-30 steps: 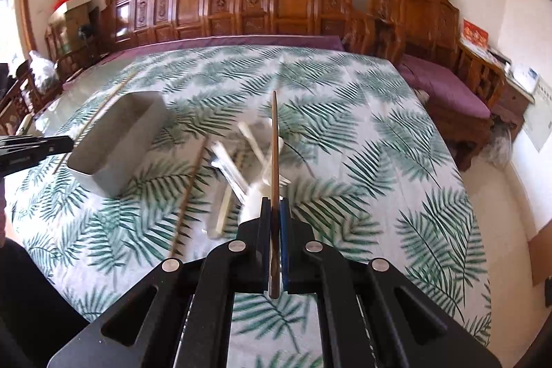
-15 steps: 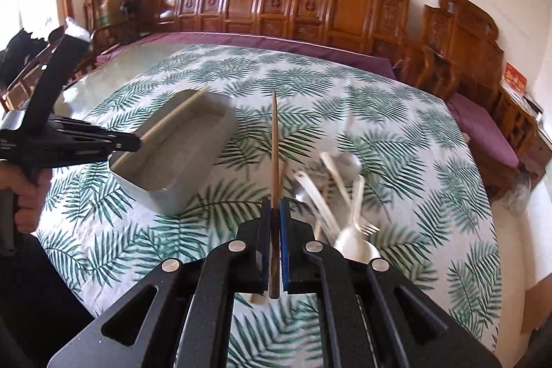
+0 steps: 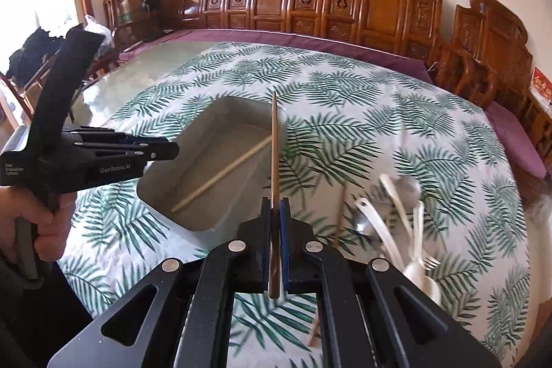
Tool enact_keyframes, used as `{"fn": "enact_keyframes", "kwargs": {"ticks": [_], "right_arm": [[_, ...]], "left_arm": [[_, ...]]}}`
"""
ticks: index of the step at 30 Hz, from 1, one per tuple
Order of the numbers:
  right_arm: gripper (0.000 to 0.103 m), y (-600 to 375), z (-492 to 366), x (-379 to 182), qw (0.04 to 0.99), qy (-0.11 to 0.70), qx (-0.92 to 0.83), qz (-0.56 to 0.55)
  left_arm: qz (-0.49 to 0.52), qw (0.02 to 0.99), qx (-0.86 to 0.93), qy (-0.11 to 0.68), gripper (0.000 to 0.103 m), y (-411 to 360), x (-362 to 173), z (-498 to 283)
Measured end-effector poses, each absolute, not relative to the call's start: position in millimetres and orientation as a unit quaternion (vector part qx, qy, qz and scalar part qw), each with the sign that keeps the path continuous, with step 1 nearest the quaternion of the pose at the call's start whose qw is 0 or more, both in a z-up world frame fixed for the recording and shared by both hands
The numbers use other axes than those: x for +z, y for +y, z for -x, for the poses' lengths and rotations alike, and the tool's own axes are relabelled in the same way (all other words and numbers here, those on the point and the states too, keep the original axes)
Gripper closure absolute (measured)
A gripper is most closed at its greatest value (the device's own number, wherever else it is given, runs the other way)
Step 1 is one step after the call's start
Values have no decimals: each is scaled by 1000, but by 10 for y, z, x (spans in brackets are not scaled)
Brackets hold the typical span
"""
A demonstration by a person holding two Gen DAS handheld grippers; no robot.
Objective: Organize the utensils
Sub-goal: 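Carry the chopstick with the right gripper into the grey tray and release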
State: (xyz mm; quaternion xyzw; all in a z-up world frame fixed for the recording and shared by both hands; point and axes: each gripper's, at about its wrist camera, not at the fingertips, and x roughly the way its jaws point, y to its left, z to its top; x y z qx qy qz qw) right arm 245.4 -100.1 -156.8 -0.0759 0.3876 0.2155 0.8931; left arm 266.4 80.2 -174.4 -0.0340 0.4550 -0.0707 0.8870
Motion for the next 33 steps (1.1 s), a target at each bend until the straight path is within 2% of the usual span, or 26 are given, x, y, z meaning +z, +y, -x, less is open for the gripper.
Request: {"fn": "enact_keyframes", "kwargs": {"ticks": [4, 8, 12, 16, 18, 25, 27, 28, 33], "right_arm": [[97, -831, -2545, -1592, 887, 393, 232, 63], [97, -632, -2645, -1648, 881, 401, 244, 63], [97, -461, -2769, -1746, 871, 418, 254, 53], [97, -319, -2887, -1850, 862, 433, 258, 49], [97, -269, -2926, -1899, 858, 439, 261, 44], [95, -209, -2958, -2030, 846, 451, 284, 20], [89, -211, -2949, -2019, 846, 448, 286, 21], [80, -231, -2929, -2000, 846, 445, 293, 17], [78, -463, -2792, -1789, 858, 417, 301, 15]], "left_arm": [[37, 896, -57, 438, 77, 939, -1634, -2661], [55, 902, -44, 427, 63, 1128, -1562, -2665], [58, 909, -24, 413, 39, 1268, -1488, -2649], [68, 910, -16, 408, 37, 1391, -1443, -2636], [68, 912, -10, 404, 26, 1439, -1424, -2628], [64, 917, -12, 393, 26, 1424, -1350, -2584], [60, 918, -14, 392, 26, 1390, -1339, -2571], [59, 918, -14, 392, 25, 1379, -1339, -2562], [54, 919, -19, 389, 21, 1287, -1328, -2516]]}}
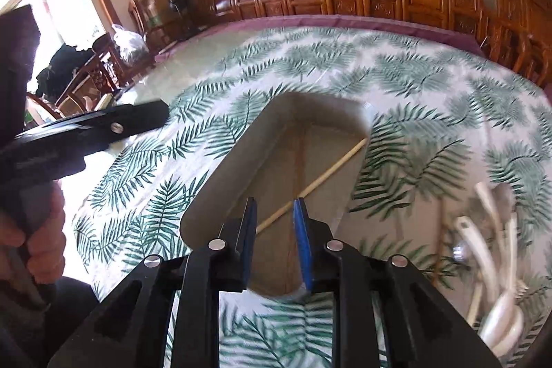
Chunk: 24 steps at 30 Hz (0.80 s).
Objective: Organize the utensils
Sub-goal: 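Carry the chopstick with the right gripper into the grey tray and release, then lower the right gripper onto the white plastic spoon and close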
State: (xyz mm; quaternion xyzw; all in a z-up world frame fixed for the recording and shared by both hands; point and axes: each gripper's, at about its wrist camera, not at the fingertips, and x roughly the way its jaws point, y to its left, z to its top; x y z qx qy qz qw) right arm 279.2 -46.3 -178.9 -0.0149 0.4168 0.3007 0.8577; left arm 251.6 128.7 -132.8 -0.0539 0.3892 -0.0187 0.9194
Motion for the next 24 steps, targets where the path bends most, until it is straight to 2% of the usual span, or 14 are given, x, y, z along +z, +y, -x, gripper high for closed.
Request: {"fn": "enact_keyframes", "kwargs": {"ticks": [6, 10, 14, 18, 24], "right_arm": [[78, -1067, -2571, -1534, 883, 386, 262, 50], [78, -1564, -2432, -1464, 897, 376, 219, 74], [77, -2033, -2378, -1547, 904, 382, 175, 81], [69, -2381, -2406, -1679, 905, 392, 150, 64], [68, -2543, -2492, -1892, 903, 402, 145, 52]], "left_arm": [[42, 922, -40, 382, 15, 1012, -1303, -2433], [38, 921, -66, 382, 15, 724, -1299, -2383], [18, 921, -93, 378, 15, 348, -1291, -2309], [-1, 918, -112, 380, 15, 25, -1325, -2274], [-6, 911, -133, 390, 15, -289, -1434, -2250]]}}
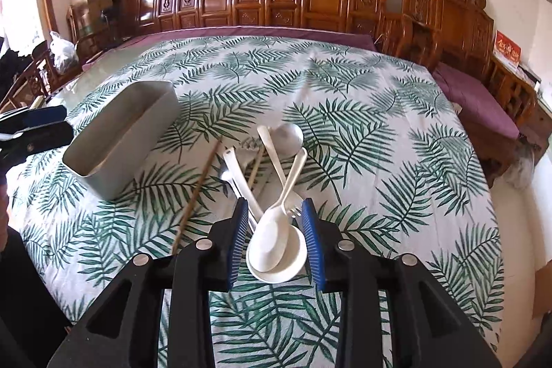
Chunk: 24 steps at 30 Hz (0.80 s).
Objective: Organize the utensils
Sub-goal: 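Lower the right gripper onto the white plastic spoon and close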
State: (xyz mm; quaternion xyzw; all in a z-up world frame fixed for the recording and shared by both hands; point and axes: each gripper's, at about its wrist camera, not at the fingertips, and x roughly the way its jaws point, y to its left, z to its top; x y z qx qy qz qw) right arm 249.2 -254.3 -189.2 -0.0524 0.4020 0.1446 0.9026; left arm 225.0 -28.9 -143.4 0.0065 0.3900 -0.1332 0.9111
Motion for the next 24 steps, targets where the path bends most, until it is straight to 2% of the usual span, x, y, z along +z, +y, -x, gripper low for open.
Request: {"fn": "enact_keyframes", "kwargs": {"ticks": [4, 8, 18, 19, 21, 24], "right_arm": [[66, -2576, -2658, -2082, 896, 420, 145, 29], [53, -2544, -2763, -2218, 890, 430, 152, 17], [53, -2504, -2858, -2498, 872, 464, 152, 26], [54, -2515, -2848, -2489, 875, 461, 148, 29], [64, -2560, -2840, -2467, 876, 458, 147, 20], [75, -2610, -2819, -2454, 879, 455, 142, 17]], "left_arm": [[-14, 906, -139, 399, 15, -455, -1561, -2241], [-20, 900, -149, 409, 15, -573, -1684, -2254], [-41, 892, -152, 425, 15, -792, -1920, -2252], [-43, 891, -151, 426, 15, -807, -1944, -2256], [-46, 889, -151, 430, 15, -823, -1982, -2267], [-49, 886, -150, 436, 15, -829, -2040, -2274]]}}
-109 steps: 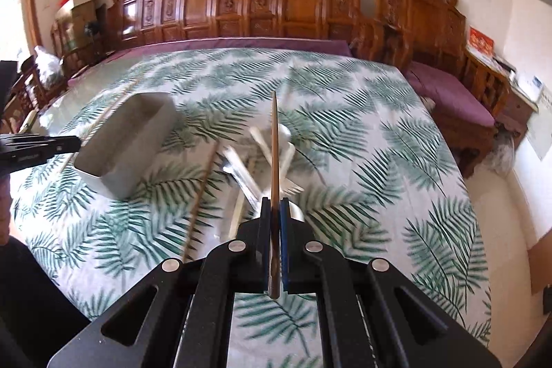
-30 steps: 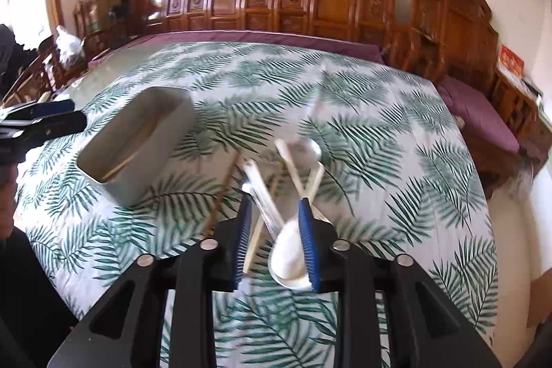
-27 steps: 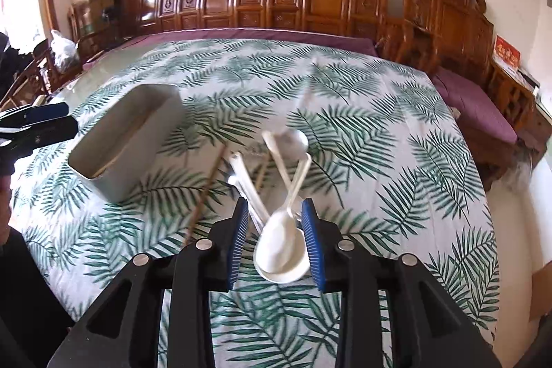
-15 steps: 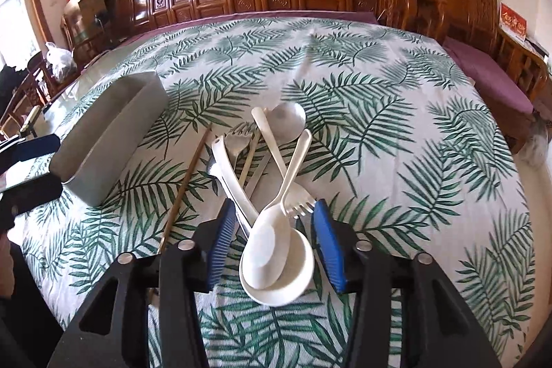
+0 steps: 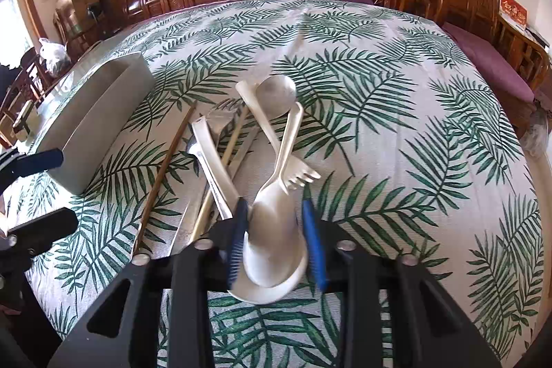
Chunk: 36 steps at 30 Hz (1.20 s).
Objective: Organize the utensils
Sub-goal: 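Lower the right gripper onto the white plastic spoon and close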
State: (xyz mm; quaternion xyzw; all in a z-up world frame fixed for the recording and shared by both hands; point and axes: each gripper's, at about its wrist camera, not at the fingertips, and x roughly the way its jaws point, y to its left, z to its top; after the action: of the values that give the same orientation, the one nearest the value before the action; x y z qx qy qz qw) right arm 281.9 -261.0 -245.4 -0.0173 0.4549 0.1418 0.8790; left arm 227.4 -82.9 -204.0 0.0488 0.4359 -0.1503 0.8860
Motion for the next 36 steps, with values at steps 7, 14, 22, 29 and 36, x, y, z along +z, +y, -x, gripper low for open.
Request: {"fn": "enact_keyframes", "kwargs": {"ticks": [7, 14, 22, 29, 36], "right_arm": [[75, -2670, -2768, -2320, 890, 432, 147, 12], [99, -2665, -2718, -2224, 896, 415, 160, 12], [101, -2722, -2717, -2242, 893, 419, 165, -6], [63, -2644, -2834, -2344, 886, 433, 167, -15], [63, -2610, -2927, -2518, 868, 468, 162, -29]], "left_arm": [[-49, 882, -151, 444, 15, -855, -2116, -2317], [-65, 876, -147, 454, 15, -947, -2240, -2371], [-72, 874, -144, 459, 15, -992, -2326, -2402], [-73, 874, -140, 460, 15, -989, -2342, -2404], [-71, 873, -142, 461, 15, -995, -2349, -2409]]}}
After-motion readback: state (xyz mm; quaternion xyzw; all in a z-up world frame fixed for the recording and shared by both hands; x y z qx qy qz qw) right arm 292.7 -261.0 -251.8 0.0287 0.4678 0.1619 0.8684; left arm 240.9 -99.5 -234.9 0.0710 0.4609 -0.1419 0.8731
